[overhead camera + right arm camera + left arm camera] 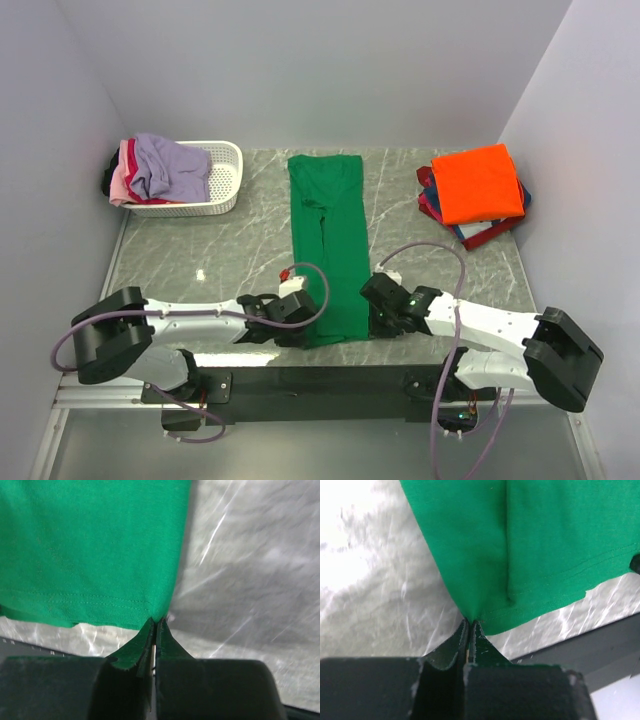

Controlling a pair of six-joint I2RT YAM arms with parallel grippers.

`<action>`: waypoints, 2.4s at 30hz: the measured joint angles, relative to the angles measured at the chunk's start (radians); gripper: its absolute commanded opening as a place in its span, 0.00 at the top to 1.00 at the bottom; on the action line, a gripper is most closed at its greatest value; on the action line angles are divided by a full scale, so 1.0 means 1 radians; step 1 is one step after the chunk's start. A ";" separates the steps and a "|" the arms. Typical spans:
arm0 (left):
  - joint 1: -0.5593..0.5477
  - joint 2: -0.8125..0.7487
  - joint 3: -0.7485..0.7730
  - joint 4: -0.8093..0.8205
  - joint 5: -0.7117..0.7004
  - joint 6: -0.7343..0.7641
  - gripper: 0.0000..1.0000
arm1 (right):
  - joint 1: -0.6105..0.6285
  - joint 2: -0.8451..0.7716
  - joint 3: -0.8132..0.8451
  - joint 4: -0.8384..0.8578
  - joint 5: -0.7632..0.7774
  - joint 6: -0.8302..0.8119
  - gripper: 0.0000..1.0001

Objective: Fold and stack the t-shirts
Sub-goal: Fold the tshirt

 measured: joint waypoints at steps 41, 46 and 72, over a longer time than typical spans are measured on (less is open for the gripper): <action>0.433 0.204 0.279 0.153 -0.017 0.311 0.99 | -0.145 0.357 0.424 0.099 0.232 -0.195 1.00; 0.497 0.264 0.365 0.153 -0.014 0.370 0.99 | -0.204 0.437 0.498 0.121 0.224 -0.254 1.00; 0.640 0.530 0.703 0.102 0.047 0.495 0.99 | -0.383 0.732 0.850 0.135 0.167 -0.426 1.00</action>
